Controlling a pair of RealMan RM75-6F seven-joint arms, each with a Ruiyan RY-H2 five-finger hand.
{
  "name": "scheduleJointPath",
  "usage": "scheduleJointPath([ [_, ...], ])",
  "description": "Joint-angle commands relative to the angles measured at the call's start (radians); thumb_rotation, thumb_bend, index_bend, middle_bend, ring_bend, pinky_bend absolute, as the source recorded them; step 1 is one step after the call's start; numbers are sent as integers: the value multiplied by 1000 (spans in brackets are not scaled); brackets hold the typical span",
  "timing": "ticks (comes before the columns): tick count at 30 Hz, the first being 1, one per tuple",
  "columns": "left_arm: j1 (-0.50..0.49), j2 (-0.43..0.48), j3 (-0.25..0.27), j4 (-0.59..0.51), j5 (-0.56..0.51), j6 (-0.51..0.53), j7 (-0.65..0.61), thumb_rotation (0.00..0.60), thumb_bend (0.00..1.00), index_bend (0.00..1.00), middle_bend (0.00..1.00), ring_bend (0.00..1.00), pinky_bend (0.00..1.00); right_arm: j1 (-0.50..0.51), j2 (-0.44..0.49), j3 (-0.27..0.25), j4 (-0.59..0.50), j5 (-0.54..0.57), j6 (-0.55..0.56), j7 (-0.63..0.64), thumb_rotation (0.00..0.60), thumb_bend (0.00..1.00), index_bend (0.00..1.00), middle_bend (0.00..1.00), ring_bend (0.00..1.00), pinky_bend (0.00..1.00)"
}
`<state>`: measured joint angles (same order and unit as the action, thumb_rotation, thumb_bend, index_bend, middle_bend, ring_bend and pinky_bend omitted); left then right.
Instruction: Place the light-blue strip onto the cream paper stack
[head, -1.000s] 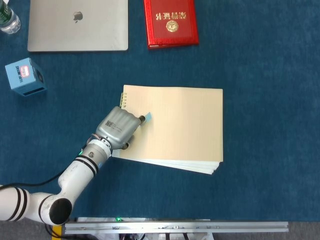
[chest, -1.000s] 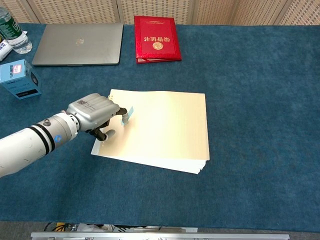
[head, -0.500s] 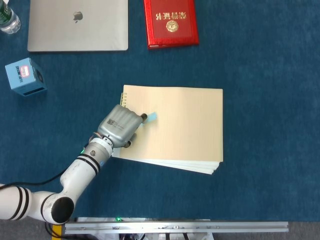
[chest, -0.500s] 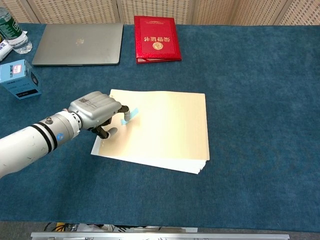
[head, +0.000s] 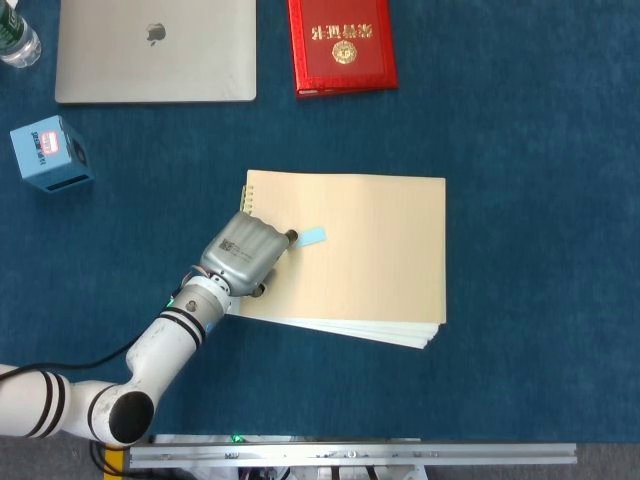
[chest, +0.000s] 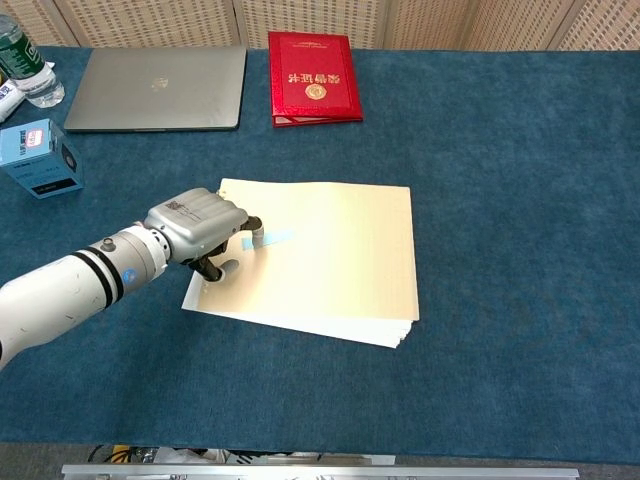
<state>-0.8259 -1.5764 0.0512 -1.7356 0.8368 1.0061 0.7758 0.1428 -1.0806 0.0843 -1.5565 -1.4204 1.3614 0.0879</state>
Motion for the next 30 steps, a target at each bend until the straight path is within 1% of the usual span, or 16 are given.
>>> scheduleJointPath([
  [1,0,6,-4,-5,-1,5,-1,600,438,297,1000,1000,1000,0,0,0,1,0,0,1,600,322,455,507,531,514],
  [15,-6,-5,3,13,-28,-3,12,600,437,297,1000,1000,1000,0,-2,1,8,0,-1,5,600,322,455,507,531,514],
  [25,-4,9,7,-23,-10,13,15,600,437,298,1000,1000,1000,1,-6,2,11,-1,-4,6,600,321,455,507,534,514],
  [30,-7,-6,6,-4,-24,2,14,600,438,298,1000,1000,1000,-1,-4,2,10,-1,-2,6,600,321,455,507,535,514],
])
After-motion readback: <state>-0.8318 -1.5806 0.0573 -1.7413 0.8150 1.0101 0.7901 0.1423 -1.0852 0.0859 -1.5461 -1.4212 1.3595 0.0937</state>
